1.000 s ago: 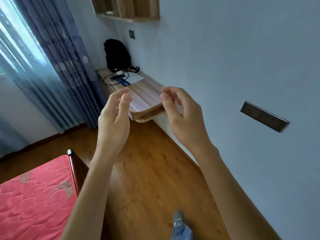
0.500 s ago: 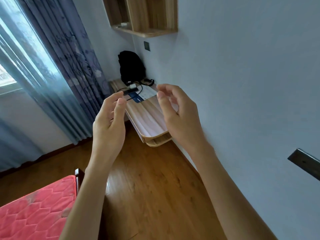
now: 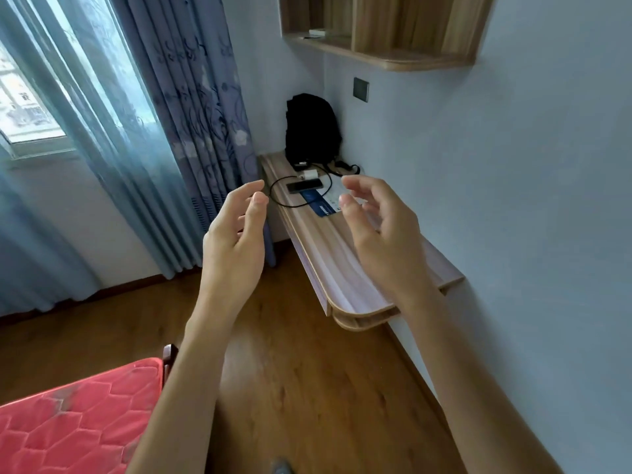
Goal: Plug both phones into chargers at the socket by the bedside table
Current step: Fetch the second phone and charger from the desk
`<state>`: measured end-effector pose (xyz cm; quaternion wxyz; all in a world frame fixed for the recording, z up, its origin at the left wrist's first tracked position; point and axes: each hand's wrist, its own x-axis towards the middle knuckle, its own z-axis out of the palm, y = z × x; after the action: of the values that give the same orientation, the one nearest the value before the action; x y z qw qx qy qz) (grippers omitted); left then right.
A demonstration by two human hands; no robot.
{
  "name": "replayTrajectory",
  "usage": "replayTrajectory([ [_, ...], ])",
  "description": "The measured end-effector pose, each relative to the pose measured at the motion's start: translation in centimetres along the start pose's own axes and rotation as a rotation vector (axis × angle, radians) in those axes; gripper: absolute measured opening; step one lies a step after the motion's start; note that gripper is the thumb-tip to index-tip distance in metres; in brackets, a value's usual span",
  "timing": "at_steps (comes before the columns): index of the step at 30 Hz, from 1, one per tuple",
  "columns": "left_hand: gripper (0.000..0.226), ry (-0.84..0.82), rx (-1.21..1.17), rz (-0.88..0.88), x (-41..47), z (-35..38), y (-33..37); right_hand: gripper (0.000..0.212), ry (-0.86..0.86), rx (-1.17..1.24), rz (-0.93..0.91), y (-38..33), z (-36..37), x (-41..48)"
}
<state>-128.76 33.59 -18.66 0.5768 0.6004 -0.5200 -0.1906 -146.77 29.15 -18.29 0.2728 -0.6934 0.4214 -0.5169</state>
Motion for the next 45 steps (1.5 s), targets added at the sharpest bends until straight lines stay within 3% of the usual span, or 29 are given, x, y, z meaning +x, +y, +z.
replayTrajectory([
  [9, 0.036, -0.123, 0.006, -0.028, 14.9, -5.2, -6.9, 0.027, 0.085, -0.036, 0.040, 1.4, 11.2, 10.6],
  [20, 0.036, -0.180, 0.047, -0.077, 26.5, -5.9, -15.4, 0.026, 0.098, -0.065, 0.132, 8.0, 18.6, 19.5],
  [34, 0.038, -0.351, 0.090, -0.026, 48.3, 3.5, -23.8, 0.029, 0.191, -0.039, 0.269, 21.3, 25.3, 35.5],
  [45, 0.035, -0.602, 0.157, -0.096, 58.4, 13.4, -33.9, 0.030, 0.179, -0.114, 0.513, 32.4, 28.6, 43.0],
])
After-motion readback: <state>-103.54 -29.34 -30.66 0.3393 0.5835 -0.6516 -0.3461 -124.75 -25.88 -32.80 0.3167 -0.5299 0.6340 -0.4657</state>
